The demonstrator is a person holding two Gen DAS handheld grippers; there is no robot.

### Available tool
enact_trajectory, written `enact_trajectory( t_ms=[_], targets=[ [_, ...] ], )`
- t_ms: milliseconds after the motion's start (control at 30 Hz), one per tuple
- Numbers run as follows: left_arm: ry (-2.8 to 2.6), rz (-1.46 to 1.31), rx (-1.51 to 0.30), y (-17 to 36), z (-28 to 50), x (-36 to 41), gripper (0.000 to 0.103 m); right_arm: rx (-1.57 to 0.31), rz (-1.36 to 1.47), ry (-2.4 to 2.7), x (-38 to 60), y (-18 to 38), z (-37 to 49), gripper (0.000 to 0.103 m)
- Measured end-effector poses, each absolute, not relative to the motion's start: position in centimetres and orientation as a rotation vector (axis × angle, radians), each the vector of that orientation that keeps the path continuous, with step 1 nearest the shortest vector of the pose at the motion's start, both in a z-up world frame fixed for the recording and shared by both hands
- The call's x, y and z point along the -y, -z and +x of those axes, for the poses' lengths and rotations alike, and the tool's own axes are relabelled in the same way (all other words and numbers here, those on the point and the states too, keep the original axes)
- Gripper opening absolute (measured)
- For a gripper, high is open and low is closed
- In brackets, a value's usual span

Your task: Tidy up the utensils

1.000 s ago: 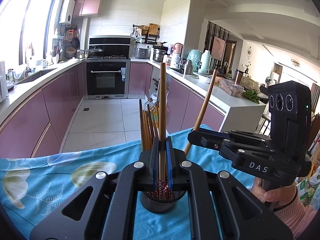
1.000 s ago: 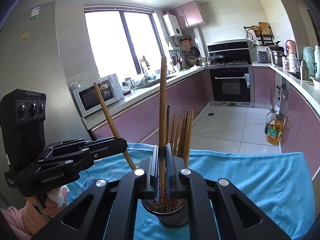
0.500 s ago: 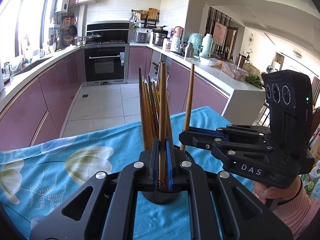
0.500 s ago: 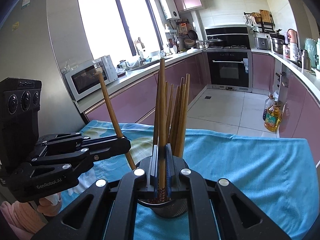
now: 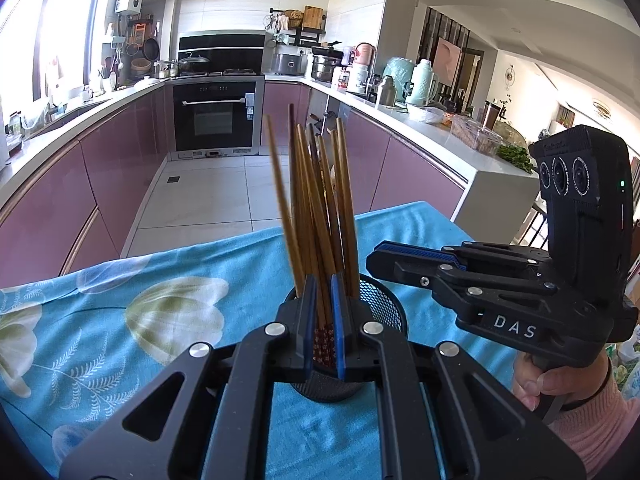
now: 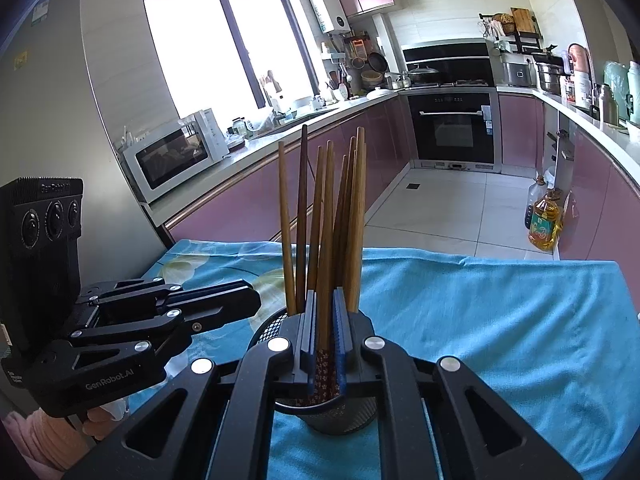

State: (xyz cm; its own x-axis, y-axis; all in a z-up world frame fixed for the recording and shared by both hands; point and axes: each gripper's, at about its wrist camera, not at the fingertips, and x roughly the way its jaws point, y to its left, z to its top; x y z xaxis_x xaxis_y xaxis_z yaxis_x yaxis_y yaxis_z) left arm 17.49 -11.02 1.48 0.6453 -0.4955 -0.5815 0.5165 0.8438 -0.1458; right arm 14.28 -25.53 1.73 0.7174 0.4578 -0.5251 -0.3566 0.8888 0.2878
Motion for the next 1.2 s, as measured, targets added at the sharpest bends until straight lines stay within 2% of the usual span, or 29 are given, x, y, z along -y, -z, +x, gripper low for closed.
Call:
enact_trajectory(
  t_ms=[67,100,267,300,333,367,400,433,500,533,567,633,1200],
  targets=[
    [0.567,0.031,-0.649,-1.4,17.3,10.9,0.014,-0.619,0.173,-0.453,25.6,-1.8,13.9,0.01],
    [0.561,0.031,-0.645,-1.3,17.3,10.7,0.019,-0.616,0.175,-0.453,25.6,-1.9,13.7,0.013],
    [0.525,0.035,-0.607,-0.9,15.9,9.9,0.039,-0.588,0.173,-0.44,25.6,-1.8,12.5,0.036],
    [0.515,0.035,-0.595,-0.9,15.5,9.7,0.044,-0.581,0.173,-0.436,25.7,-1.9,12.1,0.044],
    [0.504,0.038,-0.582,-0.9,15.2,9.4,0.05,-0.571,0.173,-0.429,25.7,-1.9,11.7,0.053],
    [0.49,0.042,-0.569,-0.9,14.8,9.1,0.055,-0.563,0.172,-0.425,25.7,-1.8,11.3,0.056],
    [0.476,0.045,-0.555,-1.0,14.3,8.9,0.069,-0.555,0.165,-0.416,25.6,-1.8,10.9,0.06],
    [0.459,0.047,-0.535,-1.0,13.7,8.5,0.077,-0.545,0.159,-0.403,25.6,-1.7,10.5,0.069],
    [0.438,0.055,-0.507,-0.9,12.7,7.7,0.082,-0.524,0.15,-0.379,25.6,-1.5,9.7,0.082],
    [0.428,0.055,-0.5,-1.0,12.2,7.4,0.092,-0.511,0.141,-0.362,25.5,-1.4,9.3,0.086],
    [0.407,0.055,-0.482,-1.0,11.6,7.0,0.096,-0.503,0.134,-0.351,25.4,-1.3,9.0,0.087],
    [0.361,0.068,-0.438,-1.0,10.5,6.2,0.098,-0.489,0.117,-0.324,25.2,-1.0,8.3,0.097],
    [0.164,0.018,-0.349,0.8,5.1,1.5,0.098,-0.357,0.025,-0.213,21.4,1.0,3.8,0.097]
  ],
)
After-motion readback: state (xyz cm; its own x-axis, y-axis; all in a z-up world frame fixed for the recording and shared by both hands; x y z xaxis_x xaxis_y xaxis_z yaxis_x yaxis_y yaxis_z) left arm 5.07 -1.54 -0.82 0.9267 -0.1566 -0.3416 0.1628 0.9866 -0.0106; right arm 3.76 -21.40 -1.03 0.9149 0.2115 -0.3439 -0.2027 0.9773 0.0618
